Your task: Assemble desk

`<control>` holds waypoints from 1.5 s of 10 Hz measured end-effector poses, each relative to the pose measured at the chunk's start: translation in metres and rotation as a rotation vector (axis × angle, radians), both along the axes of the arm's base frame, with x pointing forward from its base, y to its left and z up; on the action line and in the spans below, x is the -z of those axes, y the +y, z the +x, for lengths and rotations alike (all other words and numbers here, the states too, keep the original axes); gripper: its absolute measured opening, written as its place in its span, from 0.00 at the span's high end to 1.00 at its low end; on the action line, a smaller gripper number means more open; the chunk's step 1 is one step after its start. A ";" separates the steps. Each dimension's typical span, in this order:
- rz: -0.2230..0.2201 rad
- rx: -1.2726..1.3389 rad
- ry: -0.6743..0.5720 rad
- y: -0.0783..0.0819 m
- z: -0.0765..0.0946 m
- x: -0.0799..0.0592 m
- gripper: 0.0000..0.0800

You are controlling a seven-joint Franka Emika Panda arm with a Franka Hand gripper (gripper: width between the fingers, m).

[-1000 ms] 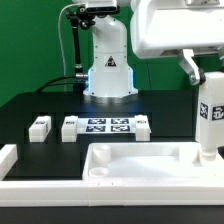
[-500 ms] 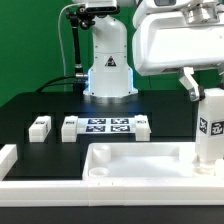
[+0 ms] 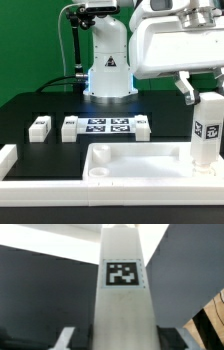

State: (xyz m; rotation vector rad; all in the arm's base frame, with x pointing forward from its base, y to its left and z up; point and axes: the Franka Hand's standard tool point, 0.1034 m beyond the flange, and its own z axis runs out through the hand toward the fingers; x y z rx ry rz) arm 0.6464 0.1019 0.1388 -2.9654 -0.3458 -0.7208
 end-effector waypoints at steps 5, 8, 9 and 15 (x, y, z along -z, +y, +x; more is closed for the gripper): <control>0.008 -0.003 -0.045 0.005 -0.007 0.013 0.63; 0.015 0.003 -0.077 0.006 -0.008 0.014 0.63; 0.016 0.006 -0.077 0.006 -0.008 0.013 0.63; 0.017 0.008 -0.076 0.005 -0.008 0.014 0.20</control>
Offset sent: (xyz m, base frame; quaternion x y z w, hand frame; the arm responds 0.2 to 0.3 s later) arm -0.0128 0.0044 -0.0176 -0.0044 0.0212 0.0080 0.9997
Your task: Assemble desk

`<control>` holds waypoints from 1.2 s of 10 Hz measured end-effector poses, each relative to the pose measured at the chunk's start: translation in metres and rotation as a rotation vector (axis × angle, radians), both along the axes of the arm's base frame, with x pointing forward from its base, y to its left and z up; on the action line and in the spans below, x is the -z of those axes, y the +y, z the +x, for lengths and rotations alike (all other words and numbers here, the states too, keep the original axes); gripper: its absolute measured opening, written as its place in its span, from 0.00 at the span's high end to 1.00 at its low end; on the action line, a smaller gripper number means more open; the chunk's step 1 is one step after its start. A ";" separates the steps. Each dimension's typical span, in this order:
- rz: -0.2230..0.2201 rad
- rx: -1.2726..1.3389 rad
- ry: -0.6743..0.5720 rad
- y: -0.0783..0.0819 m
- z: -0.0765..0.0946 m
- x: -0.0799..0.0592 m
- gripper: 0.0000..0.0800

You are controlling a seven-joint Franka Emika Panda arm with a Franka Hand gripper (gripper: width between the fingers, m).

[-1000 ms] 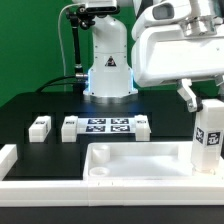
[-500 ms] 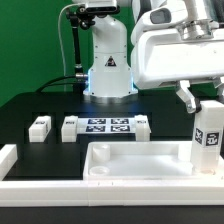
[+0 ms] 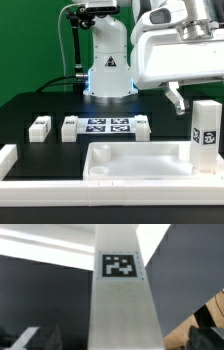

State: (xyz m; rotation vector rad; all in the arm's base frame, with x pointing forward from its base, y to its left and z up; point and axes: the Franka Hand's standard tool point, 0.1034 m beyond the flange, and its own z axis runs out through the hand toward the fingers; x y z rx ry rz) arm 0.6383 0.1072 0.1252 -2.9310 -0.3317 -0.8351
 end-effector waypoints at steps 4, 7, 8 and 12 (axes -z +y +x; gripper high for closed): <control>-0.002 0.000 0.008 -0.001 0.000 0.000 0.19; -0.012 0.004 0.094 -0.009 0.007 -0.008 0.19; -0.012 0.006 0.104 -0.010 0.006 -0.001 0.19; -0.029 -0.005 0.447 0.001 0.006 0.008 0.19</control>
Offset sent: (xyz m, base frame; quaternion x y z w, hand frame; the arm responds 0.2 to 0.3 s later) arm 0.0000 0.0000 0.0000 0.0000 0.0000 0.0000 1.0000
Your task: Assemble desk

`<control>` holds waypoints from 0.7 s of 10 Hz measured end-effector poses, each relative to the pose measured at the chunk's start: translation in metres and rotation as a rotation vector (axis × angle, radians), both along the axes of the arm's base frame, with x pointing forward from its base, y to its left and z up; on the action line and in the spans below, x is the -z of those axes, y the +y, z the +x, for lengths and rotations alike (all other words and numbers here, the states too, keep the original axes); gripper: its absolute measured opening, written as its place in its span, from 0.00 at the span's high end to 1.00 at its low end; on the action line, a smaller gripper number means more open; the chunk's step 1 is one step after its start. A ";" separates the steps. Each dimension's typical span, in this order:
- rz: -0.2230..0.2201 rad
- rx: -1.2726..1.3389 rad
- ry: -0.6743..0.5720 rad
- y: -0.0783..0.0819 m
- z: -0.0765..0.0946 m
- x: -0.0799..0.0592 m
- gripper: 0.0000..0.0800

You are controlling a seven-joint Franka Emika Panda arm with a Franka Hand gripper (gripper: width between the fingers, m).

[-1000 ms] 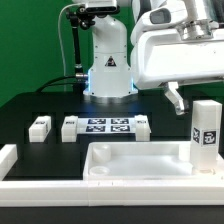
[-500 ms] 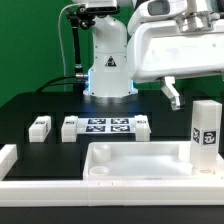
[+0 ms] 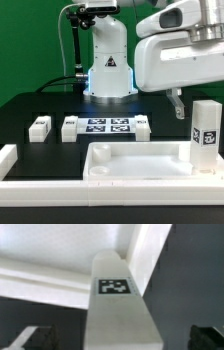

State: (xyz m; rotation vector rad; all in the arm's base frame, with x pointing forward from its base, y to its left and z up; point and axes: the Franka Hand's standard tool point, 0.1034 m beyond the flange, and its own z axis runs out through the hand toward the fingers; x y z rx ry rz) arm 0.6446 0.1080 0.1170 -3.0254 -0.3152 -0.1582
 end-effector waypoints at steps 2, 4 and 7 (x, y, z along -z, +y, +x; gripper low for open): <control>-0.011 -0.013 0.150 0.000 -0.006 0.004 0.19; -0.006 0.007 0.126 0.001 0.000 0.003 0.19; -0.004 0.121 0.138 0.000 0.000 0.004 0.51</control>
Offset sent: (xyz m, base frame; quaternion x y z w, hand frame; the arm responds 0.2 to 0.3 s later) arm 0.0000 0.0000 0.0000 0.0000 0.0000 0.0650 0.9979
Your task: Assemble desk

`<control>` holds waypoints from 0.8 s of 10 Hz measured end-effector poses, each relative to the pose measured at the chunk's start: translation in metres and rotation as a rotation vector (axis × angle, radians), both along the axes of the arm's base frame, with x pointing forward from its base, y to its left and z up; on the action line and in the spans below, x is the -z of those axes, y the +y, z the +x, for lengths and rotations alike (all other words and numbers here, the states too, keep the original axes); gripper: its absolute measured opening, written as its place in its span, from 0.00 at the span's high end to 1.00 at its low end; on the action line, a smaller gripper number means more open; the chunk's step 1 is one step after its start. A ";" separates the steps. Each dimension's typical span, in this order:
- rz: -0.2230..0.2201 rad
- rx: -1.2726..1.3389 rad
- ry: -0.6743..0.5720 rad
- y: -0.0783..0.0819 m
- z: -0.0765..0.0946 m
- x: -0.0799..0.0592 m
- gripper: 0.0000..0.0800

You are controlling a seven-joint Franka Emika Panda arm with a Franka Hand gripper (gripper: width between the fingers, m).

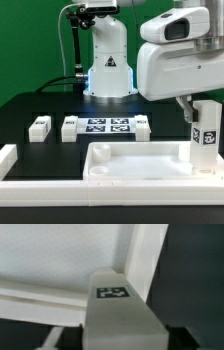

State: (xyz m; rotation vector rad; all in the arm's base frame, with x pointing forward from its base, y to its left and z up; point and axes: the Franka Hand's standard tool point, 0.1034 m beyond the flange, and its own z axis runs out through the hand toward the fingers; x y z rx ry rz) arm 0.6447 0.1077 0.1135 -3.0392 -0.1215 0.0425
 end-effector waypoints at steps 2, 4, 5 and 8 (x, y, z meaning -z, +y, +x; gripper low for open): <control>-0.004 0.127 0.011 -0.002 0.000 0.001 0.63; 0.008 0.389 -0.033 -0.005 0.001 0.002 0.63; 0.034 0.573 -0.024 -0.008 0.000 0.003 0.63; 0.107 1.065 0.075 -0.004 -0.001 0.003 0.63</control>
Offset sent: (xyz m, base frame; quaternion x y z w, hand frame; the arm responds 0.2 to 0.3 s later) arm -0.0163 -0.0134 -0.0139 -0.0261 0.0532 0.3089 0.9492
